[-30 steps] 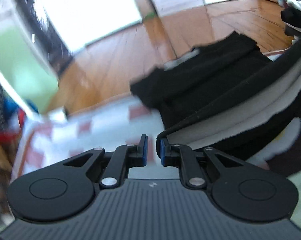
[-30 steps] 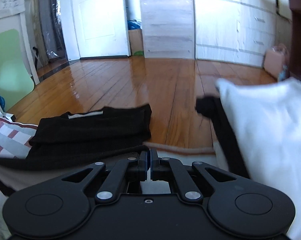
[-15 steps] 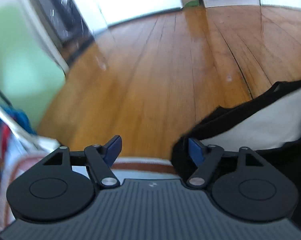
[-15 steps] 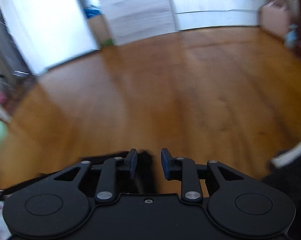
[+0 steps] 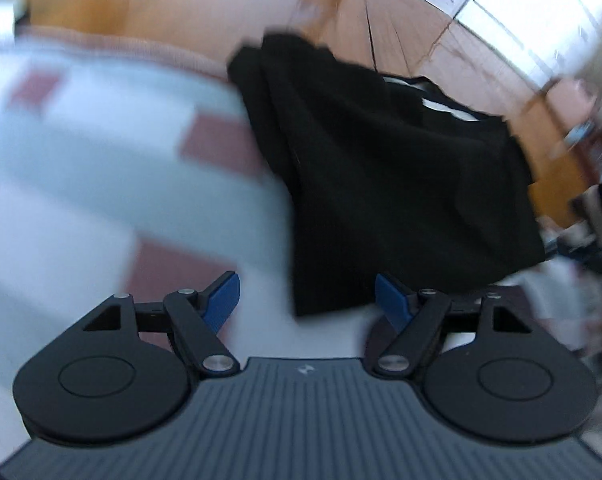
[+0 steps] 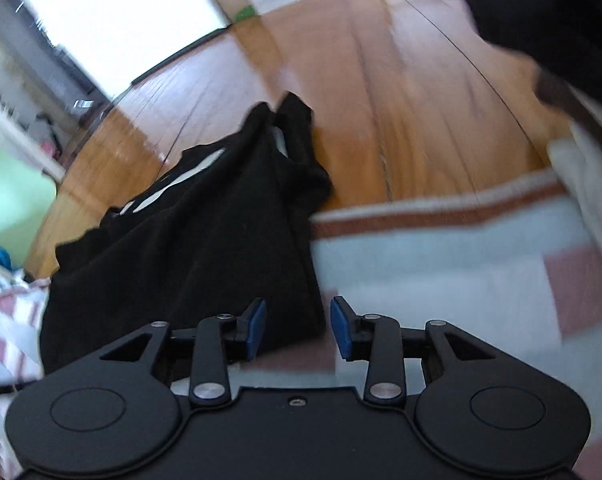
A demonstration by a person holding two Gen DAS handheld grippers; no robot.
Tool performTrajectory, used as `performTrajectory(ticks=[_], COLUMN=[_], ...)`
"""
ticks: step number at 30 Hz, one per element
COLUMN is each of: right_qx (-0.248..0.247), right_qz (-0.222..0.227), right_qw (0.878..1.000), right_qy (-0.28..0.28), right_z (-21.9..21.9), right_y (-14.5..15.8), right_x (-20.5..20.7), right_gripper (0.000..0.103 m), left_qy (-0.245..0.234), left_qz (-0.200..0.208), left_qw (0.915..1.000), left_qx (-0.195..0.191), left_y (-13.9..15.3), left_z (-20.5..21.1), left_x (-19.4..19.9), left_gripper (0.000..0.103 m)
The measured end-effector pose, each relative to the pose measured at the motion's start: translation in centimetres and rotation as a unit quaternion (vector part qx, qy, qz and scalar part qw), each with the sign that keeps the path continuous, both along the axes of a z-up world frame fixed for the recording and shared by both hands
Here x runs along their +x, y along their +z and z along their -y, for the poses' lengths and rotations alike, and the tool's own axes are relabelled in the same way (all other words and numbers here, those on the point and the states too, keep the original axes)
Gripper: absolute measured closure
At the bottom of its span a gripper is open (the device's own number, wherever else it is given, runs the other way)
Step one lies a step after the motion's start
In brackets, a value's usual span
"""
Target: Fold clothes
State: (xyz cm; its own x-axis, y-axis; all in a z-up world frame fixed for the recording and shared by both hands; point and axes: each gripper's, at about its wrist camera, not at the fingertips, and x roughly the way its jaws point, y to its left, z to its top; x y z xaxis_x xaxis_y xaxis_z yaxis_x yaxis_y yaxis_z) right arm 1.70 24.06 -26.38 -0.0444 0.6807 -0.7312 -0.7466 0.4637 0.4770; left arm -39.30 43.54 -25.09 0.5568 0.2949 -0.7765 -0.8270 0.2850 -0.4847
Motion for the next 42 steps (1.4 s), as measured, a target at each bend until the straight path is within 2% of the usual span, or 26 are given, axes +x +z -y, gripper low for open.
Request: performTrajectory(ticks=[2, 3, 6, 9, 11, 13, 16, 17, 18, 19, 20, 22, 25, 26, 28, 29, 31, 32, 34, 36, 38, 41, 42], right_qx=[0.013, 0.021, 0.034, 0.031, 0.052, 0.071, 0.104, 0.101, 0.082, 0.073, 0.069, 0.069, 0.086, 0.091, 0.099, 0.102, 0.104, 0.104, 0.098, 0.071, 0.022, -0.107, -0.142], right_qz=[-0.052, -0.084, -0.172, -0.214, -0.201, -0.179, -0.154, -0.131, -0.093, -0.060, -0.032, 0.006, 0.055, 0.070, 0.094, 0.099, 0.099, 0.085, 0.050, 0.038, 0.035, 0.031, 0.054], right_qw=[0.998, 0.996, 0.983, 0.973, 0.974, 0.976, 0.977, 0.982, 0.990, 0.994, 0.996, 0.997, 0.995, 0.993, 0.991, 0.990, 0.990, 0.991, 0.994, 0.996, 0.999, 0.994, 0.988], right_qy=[-0.023, -0.031, -0.062, -0.081, -0.093, -0.101, -0.105, -0.093, -0.074, -0.060, -0.049, -0.033, -0.009, -0.002, 0.006, 0.008, 0.003, -0.004, -0.021, -0.031, -0.026, -0.013, -0.026], right_z=[0.7, 0.7, 1.2, 1.2, 0.7, -0.2, -1.0, -1.4, -2.0, -2.3, -2.5, -2.5, -2.2, -2.1, -1.9, -1.7, -1.1, -0.1, 2.1, 5.0, 7.3, 8.6, 8.9], right_y=[-0.3, -0.6, -2.0, -3.5, -3.6, -3.6, -3.9, -3.7, -3.5, -3.2, -2.6, -1.3, 1.6, 2.7, 4.7, 5.7, 7.8, 9.1, 11.3, 11.8, 9.8, 3.8, 2.6], right_x=[0.5, 0.7, 1.1, 0.4, -0.1, -0.1, 0.2, 0.1, -0.3, -0.7, -1.3, -2.1, -3.1, -3.4, -4.0, -4.3, -4.9, -5.3, -6.6, -8.8, -10.5, -11.6, -11.8], right_gripper=[0.061, 0.056, 0.054, 0.053, 0.051, 0.050, 0.053, 0.088, 0.093, 0.092, 0.092, 0.092, 0.093, 0.093, 0.093, 0.094, 0.095, 0.095, 0.095, 0.095, 0.095, 0.096, 0.095], left_qy=[0.018, 0.029, 0.070, 0.116, 0.137, 0.141, 0.104, 0.096, 0.088, 0.077, 0.065, 0.063, 0.094, 0.096, 0.085, 0.084, 0.094, 0.101, 0.117, 0.127, 0.117, 0.108, 0.106], left_qz=[0.051, 0.072, 0.119, 0.150, 0.164, 0.165, 0.144, 0.133, 0.118, 0.103, 0.087, 0.086, 0.103, 0.092, 0.045, 0.038, 0.056, 0.075, 0.120, 0.128, 0.111, 0.027, -0.003], left_qw=[0.9975, 0.9947, 0.9864, 0.9768, 0.9717, 0.9722, 0.9823, 0.9854, 0.9883, 0.9910, 0.9934, 0.9928, 0.9865, 0.9884, 0.9951, 0.9957, 0.9939, 0.9919, 0.9856, 0.9827, 0.9851, 0.9910, 0.9913], left_qx=[-0.046, -0.066, -0.090, -0.100, -0.101, -0.089, -0.059, -0.048, -0.039, -0.036, -0.036, -0.053, -0.086, -0.074, -0.027, -0.007, 0.016, 0.016, -0.019, -0.041, -0.060, -0.074, -0.078], left_y=[-1.0, -1.7, -2.9, -3.6, -3.9, -3.8, -3.5, -3.3, -3.1, -3.0, -3.0, -3.4, -3.9, -3.5, -2.0, -1.0, 1.4, 2.4, 3.6, 3.2, 1.7, -0.5, -1.2], left_z=[0.7, 1.0, 1.0, 0.4, -0.3, -0.8, -1.4, -1.3, -1.3, -1.5, -1.8, -2.6, -3.8, -3.7, -3.2, -2.7, -1.4, -0.8, 0.4, 1.6, 2.6, 3.1, 3.2], left_x=[-0.4, -0.5, -1.0, -1.5, -1.3, -0.6, 1.3, 1.7, 2.2, 2.7, 3.0, 3.2, 2.4, 2.3, 2.9, 3.0, 2.4, 1.6, -1.0, -3.5, -4.7, -4.2, -3.9], left_gripper=[0.029, 0.029, 0.028, 0.028, 0.029, 0.029, 0.029, 0.033, 0.045, 0.058, 0.084, 0.086, 0.089, 0.090, 0.090, 0.091, 0.091, 0.091, 0.091, 0.091, 0.090, 0.088, 0.086])
